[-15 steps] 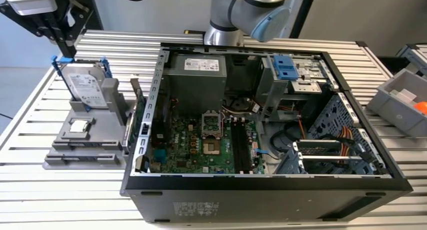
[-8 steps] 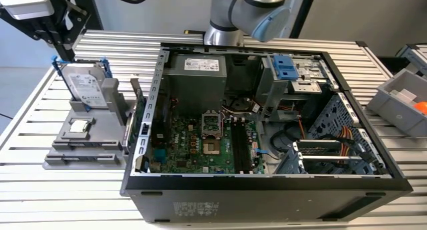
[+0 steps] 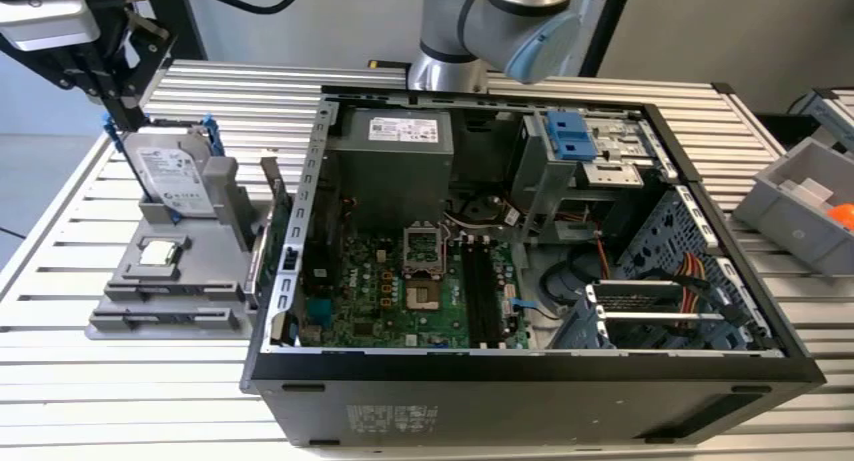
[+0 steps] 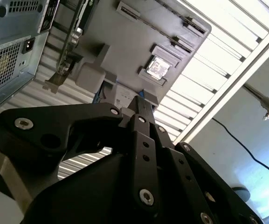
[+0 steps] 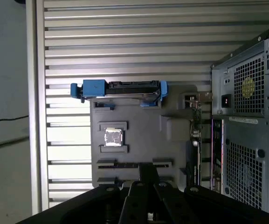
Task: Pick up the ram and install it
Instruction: 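Reach for the ram, then pick up the ram and move it above insertion slot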
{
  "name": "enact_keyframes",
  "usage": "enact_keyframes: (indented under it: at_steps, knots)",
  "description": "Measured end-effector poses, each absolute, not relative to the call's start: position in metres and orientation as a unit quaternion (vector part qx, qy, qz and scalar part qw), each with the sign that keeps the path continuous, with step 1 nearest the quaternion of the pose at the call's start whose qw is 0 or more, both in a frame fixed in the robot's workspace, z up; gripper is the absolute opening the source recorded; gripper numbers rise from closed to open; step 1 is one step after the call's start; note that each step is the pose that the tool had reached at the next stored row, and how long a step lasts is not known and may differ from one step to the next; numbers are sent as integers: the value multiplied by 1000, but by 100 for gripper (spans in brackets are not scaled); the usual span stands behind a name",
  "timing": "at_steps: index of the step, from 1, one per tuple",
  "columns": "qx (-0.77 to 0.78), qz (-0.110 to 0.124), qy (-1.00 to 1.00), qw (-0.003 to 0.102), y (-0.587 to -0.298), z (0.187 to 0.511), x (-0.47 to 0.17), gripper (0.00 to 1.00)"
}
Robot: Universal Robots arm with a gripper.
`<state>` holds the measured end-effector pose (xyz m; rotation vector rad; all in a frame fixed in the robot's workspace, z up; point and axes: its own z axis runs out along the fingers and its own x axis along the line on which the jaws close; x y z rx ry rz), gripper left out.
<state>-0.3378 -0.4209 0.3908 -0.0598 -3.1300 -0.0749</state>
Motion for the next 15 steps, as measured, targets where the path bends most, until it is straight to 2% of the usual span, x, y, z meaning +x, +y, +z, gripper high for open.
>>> enact_keyframes:
  at_steps: [15]
  knots:
    - [-19,-24,-1000,5,-439,388,-340,0]
